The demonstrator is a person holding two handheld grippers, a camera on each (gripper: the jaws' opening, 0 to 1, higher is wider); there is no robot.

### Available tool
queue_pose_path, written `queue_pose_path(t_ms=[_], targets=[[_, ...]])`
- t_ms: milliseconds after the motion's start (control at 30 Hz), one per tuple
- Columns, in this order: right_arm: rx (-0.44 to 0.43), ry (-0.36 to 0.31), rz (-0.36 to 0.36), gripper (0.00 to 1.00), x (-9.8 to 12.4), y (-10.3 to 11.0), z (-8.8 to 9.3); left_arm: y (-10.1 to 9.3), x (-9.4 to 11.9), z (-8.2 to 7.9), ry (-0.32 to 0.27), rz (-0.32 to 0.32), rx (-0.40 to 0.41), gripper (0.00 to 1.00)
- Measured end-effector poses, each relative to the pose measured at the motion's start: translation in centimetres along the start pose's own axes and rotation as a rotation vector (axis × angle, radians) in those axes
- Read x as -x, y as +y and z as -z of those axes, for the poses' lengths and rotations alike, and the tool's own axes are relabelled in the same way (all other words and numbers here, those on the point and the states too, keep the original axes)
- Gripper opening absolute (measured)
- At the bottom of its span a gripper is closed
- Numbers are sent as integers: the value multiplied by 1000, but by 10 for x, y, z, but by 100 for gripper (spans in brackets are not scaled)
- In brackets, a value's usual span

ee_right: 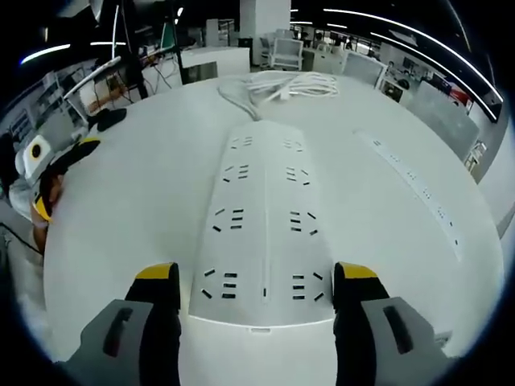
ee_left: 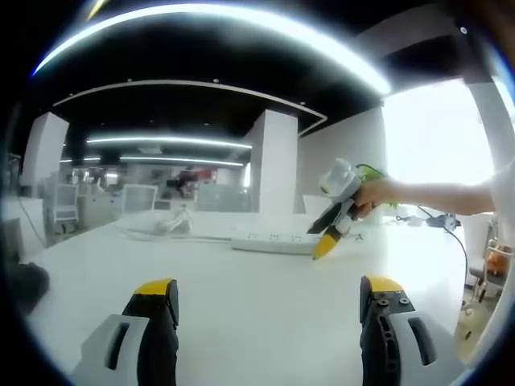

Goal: Straighten the power strip on the desk, plug the charger into it

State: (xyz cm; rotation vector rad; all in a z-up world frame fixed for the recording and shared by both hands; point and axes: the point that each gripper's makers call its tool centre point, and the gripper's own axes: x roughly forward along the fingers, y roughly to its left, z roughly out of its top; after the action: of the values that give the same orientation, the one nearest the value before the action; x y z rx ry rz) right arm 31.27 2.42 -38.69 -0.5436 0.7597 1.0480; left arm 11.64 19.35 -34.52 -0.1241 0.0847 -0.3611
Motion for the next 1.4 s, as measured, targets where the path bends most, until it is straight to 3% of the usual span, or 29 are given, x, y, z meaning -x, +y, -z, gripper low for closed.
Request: queue_pose_path(t_ms=[500, 1400], targets=[[20, -16, -11, 71, 1, 1, -1, 1, 0, 0, -2, -2, 4, 96], [149, -18, -37, 68, 5, -6, -1, 2, -1, -1, 2, -3, 5, 96]])
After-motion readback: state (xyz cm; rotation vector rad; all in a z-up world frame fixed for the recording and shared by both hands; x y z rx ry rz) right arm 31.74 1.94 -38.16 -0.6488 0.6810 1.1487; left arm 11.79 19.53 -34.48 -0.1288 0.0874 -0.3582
